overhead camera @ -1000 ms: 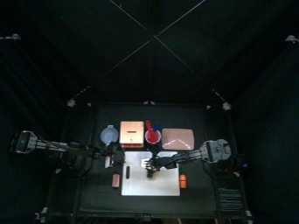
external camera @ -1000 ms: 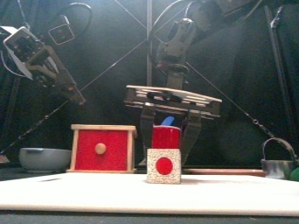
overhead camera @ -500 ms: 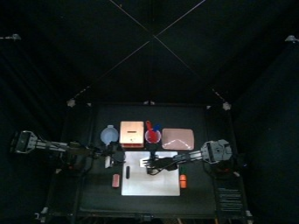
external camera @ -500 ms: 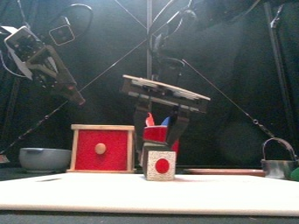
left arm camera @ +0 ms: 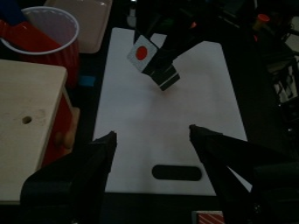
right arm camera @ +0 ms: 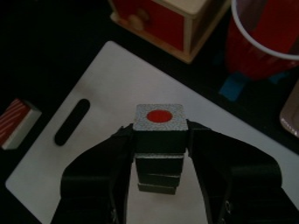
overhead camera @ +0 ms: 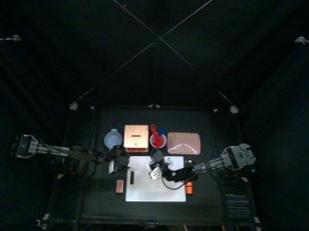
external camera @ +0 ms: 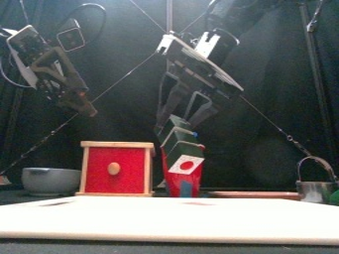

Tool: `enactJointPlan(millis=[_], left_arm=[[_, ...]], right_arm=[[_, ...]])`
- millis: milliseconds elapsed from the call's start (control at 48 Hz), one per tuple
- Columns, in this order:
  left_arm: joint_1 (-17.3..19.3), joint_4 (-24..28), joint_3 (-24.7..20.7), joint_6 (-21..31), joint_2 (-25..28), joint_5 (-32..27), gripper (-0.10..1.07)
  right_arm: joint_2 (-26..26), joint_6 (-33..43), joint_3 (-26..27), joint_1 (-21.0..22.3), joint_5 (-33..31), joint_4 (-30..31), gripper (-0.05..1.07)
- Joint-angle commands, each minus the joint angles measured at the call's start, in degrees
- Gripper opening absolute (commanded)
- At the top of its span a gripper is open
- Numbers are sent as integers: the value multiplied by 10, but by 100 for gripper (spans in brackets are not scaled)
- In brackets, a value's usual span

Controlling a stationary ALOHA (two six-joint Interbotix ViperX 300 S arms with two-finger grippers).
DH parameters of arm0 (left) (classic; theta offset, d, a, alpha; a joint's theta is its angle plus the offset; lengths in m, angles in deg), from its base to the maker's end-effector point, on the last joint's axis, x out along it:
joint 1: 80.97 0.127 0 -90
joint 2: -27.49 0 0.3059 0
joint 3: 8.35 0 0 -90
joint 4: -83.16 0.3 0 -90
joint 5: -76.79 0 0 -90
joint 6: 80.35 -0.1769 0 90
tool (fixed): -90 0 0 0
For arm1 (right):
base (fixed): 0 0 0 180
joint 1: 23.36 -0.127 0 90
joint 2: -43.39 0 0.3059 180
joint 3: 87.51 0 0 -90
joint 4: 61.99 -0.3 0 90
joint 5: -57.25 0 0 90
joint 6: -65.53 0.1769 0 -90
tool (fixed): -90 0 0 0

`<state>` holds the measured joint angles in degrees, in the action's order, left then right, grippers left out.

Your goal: Place sushi roll upright

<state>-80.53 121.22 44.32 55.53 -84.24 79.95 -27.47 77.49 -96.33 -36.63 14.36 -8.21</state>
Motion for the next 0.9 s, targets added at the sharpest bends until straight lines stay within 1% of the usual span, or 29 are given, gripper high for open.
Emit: enactJointPlan(millis=[0, 104, 167, 333, 396, 500, 583, 729, 792, 875], left_arm=[[0, -2, -8, -2, -1, 9, 99], [1, -1, -11, -2, -1, 9, 99], [4, -2, -13, 0, -1, 9, 99], [9, -16, -24, 1, -1, 10, 99], [11, -24, -28, 1, -1, 9, 98], [15, -40, -35, 1, -1, 9, 98], [18, -50, -40, 1, -1, 10, 99], [25, -59, -45, 1, -1, 10, 98], [29, -62, -46, 1, 0, 10, 98], [33, -62, -46, 1, 0, 9, 98]], right_arm=[[-47, 1, -21, -4, 25, 54, 64], [-72, 2, -55, -11, 76, 113, 64], [-80, 3, -70, -14, 91, 138, 64], [-80, 11, -93, -30, 95, 191, 64], [-79, 23, -101, -38, 90, 226, 64], [-80, 80, -119, -47, 82, 282, 64], [-80, 145, -140, -55, 91, 344, 64], [-91, 243, -178, -65, 91, 431, 64], [-93, 284, -193, -74, 69, 476, 64], [-92, 325, -210, -91, 28, 516, 64]])
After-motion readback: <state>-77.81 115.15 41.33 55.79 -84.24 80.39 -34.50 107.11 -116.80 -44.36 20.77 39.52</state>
